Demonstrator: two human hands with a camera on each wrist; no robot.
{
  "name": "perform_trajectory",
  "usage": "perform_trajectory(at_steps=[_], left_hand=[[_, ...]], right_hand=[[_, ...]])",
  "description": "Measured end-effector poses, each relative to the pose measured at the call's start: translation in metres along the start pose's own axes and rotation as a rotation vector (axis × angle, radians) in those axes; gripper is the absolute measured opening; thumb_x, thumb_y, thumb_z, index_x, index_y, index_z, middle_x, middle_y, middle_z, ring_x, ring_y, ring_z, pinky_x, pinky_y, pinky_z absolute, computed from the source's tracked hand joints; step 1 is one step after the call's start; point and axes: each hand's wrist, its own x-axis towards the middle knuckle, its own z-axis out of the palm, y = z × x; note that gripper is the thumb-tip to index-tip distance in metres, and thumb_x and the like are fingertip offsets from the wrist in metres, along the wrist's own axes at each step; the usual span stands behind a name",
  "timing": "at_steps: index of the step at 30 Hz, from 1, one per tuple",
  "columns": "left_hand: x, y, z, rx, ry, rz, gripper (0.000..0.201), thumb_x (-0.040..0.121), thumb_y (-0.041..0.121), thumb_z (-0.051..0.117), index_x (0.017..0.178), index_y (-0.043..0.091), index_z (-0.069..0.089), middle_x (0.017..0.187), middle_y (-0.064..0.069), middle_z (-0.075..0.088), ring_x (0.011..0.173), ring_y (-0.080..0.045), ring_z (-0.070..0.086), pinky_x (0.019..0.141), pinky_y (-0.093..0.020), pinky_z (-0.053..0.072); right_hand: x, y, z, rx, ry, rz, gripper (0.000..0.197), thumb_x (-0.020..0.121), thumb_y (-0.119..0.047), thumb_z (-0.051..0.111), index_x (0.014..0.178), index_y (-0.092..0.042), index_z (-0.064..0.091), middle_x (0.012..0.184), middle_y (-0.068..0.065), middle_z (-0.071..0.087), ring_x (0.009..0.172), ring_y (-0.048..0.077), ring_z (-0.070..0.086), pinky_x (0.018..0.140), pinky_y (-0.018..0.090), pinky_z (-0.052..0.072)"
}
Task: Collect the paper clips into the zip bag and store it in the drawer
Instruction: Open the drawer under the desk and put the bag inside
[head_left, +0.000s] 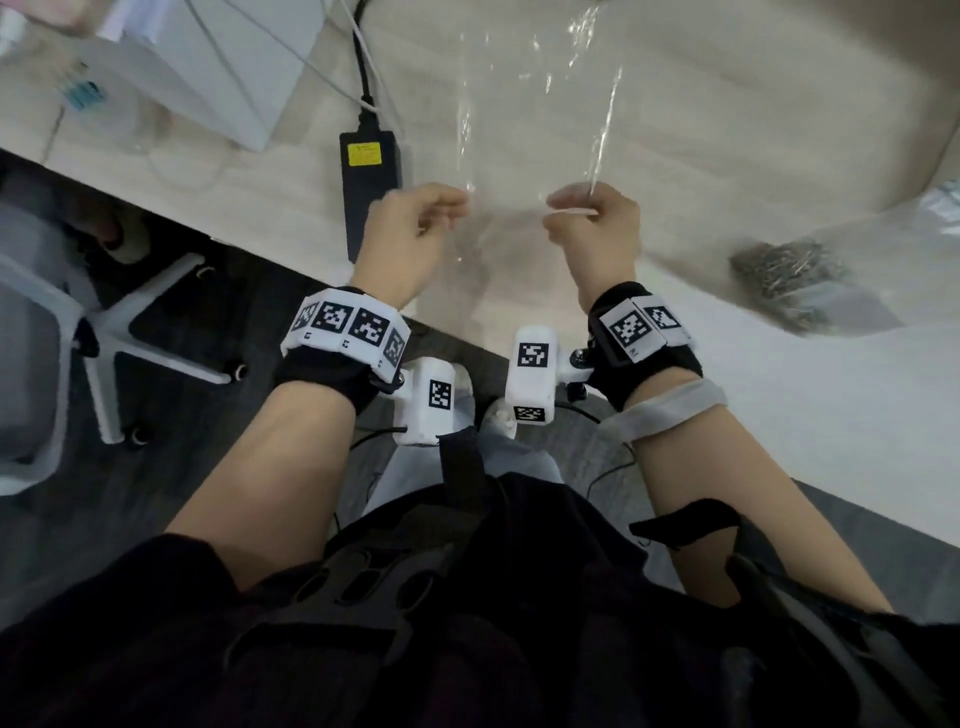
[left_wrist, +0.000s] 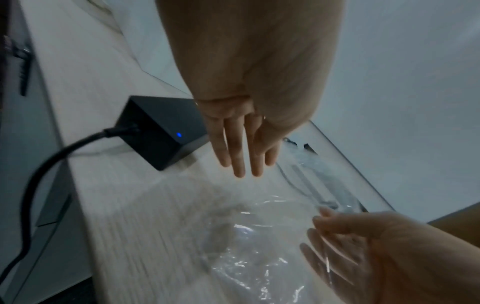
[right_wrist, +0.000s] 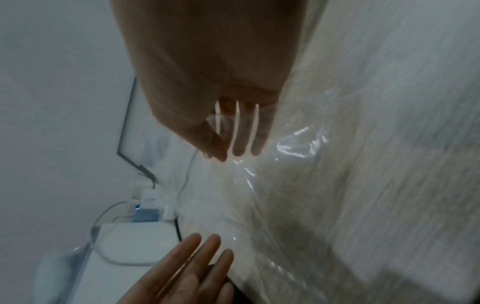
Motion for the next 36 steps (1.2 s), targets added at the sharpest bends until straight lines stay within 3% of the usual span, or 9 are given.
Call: perform_trajectory(at_steps=[4, 7, 9, 13, 17, 21, 24, 30, 36], left_hand=[[-0.02, -0.009, -0.02, -0.094, 0.318, 0.023, 0.03, 0.089, -0.002, 0.042, 0.109, 0.007, 0.062, 0.099, -0.004, 0.067, 0.073, -0.004, 0.063, 0.077, -0.021, 0.053], [-0.034, -0.026, -0.036, -0.062, 0.541, 0.018, 0.03, 0.087, 0.003, 0.043, 0.108, 0.011, 0.063, 0.094, 0.002, 0.066, 0.068, -0.012, 0.064, 0.064, -0.018, 0.049], [-0.041, -0.044, -0.048, -0.044, 0.672, -0.025, 0.031, 0.084, 0.005, 0.044, 0.108, 0.012, 0.063, 0.092, 0.005, 0.065, 0.068, -0.017, 0.065, 0.065, -0.023, 0.052], [-0.045, -0.088, -0.069, -0.032, 0.797, -0.191, 0.034, 0.081, 0.013, 0.045, 0.112, 0.014, 0.06, 0.098, 0.006, 0.065, 0.082, -0.022, 0.067, 0.084, -0.037, 0.053], [-0.033, -0.13, -0.09, 0.068, 0.739, -0.34, 0.036, 0.087, 0.013, 0.048, 0.122, 0.009, 0.056, 0.119, -0.004, 0.063, 0.102, -0.024, 0.062, 0.095, -0.03, 0.045], [-0.014, -0.162, -0.109, 0.185, 0.571, -0.434, 0.039, 0.092, 0.013, 0.045, 0.13, 0.006, 0.047, 0.132, -0.014, 0.054, 0.122, -0.029, 0.049, 0.098, -0.031, 0.036], [0.002, -0.181, -0.12, 0.183, 0.485, -0.426, 0.036, 0.093, 0.016, 0.044, 0.127, 0.003, 0.047, 0.128, -0.019, 0.055, 0.118, -0.033, 0.051, 0.093, -0.035, 0.04], [0.023, -0.196, -0.137, 0.195, 0.492, -0.453, 0.034, 0.091, 0.026, 0.05, 0.117, 0.005, 0.056, 0.12, -0.017, 0.061, 0.112, -0.033, 0.055, 0.088, -0.034, 0.043], [0.027, -0.215, -0.153, 0.08, 0.406, -0.507, 0.019, 0.088, 0.033, 0.048, 0.097, 0.017, 0.046, 0.089, -0.013, 0.07, 0.079, -0.034, 0.067, 0.075, -0.048, 0.056]], right_hand=[[-0.025, -0.021, 0.003, 0.224, -0.048, -0.179, 0.02, 0.063, 0.002, 0.05, 0.063, -0.018, 0.049, 0.08, 0.004, 0.068, 0.074, 0.024, 0.063, 0.066, 0.029, 0.051], [-0.042, -0.035, 0.016, 0.25, -0.13, -0.27, 0.02, 0.063, 0.002, 0.047, 0.064, -0.018, 0.043, 0.081, 0.008, 0.068, 0.077, 0.026, 0.063, 0.069, 0.032, 0.05], [-0.052, -0.039, 0.032, 0.25, -0.194, -0.323, 0.022, 0.064, 0.004, 0.046, 0.064, -0.018, 0.042, 0.076, 0.005, 0.067, 0.079, 0.023, 0.065, 0.072, 0.036, 0.049], [-0.062, -0.041, 0.072, 0.212, -0.332, -0.404, 0.03, 0.063, 0.01, 0.043, 0.061, -0.02, 0.041, 0.061, -0.01, 0.063, 0.076, 0.014, 0.069, 0.075, 0.037, 0.054], [-0.063, -0.034, 0.119, 0.13, -0.426, -0.399, 0.032, 0.068, 0.015, 0.04, 0.064, -0.017, 0.04, 0.072, 0.007, 0.063, 0.078, 0.024, 0.067, 0.069, 0.05, 0.056], [-0.061, -0.03, 0.157, 0.185, -0.423, -0.413, 0.026, 0.066, 0.008, 0.045, 0.071, -0.017, 0.041, 0.072, 0.01, 0.061, 0.076, 0.022, 0.068, 0.069, 0.025, 0.056], [-0.06, -0.023, 0.172, 0.209, -0.405, -0.442, 0.027, 0.066, 0.012, 0.047, 0.068, -0.015, 0.042, 0.07, 0.012, 0.059, 0.074, 0.022, 0.068, 0.064, 0.022, 0.052], [-0.068, -0.007, 0.19, 0.144, -0.383, -0.455, 0.029, 0.071, 0.013, 0.048, 0.071, -0.016, 0.043, 0.073, 0.021, 0.06, 0.073, 0.019, 0.069, 0.061, 0.021, 0.051], [-0.075, -0.009, 0.194, 0.148, -0.345, -0.421, 0.036, 0.075, 0.019, 0.045, 0.072, -0.016, 0.044, 0.069, 0.012, 0.06, 0.072, 0.02, 0.067, 0.06, 0.019, 0.05]])
